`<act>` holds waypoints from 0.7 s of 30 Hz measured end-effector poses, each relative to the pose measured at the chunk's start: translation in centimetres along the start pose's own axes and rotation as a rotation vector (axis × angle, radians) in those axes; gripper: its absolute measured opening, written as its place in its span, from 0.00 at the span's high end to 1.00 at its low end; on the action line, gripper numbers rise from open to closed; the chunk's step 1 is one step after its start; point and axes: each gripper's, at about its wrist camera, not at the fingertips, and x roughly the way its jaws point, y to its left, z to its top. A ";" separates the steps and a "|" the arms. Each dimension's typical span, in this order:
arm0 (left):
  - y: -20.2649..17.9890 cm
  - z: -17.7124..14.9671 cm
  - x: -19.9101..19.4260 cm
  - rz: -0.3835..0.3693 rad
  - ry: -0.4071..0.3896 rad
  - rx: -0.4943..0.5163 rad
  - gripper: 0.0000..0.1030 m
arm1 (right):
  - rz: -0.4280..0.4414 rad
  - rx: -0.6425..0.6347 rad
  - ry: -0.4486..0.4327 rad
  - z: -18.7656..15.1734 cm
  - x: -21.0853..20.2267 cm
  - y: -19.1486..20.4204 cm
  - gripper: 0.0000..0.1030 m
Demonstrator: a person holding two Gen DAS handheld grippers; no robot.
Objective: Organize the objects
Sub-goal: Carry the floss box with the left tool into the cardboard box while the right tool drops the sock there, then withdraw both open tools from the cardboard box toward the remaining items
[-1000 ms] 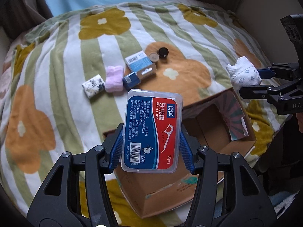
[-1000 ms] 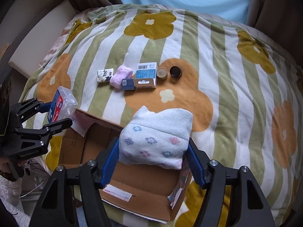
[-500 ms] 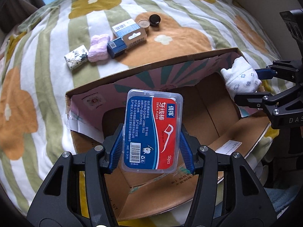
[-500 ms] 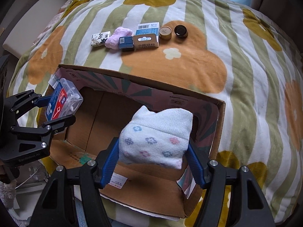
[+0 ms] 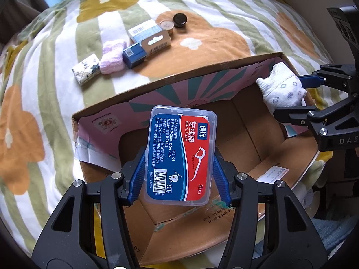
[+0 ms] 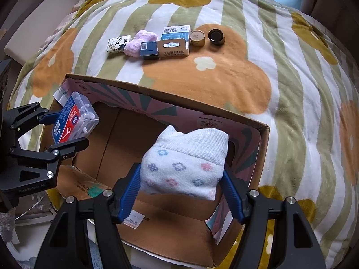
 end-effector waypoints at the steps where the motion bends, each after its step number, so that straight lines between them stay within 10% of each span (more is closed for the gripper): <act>1: 0.0 0.1 0.1 -0.003 0.009 -0.008 0.41 | 0.000 0.000 0.007 0.0 0.1 -0.1 0.30; 3: 0.0 0.0 0.0 0.005 0.001 -0.004 0.01 | 0.009 0.008 0.026 -0.1 0.5 -0.4 0.11; 21: 0.3 -0.3 -1.0 0.021 -0.009 0.017 0.00 | -0.008 -0.041 0.038 -0.8 -0.1 -0.1 0.01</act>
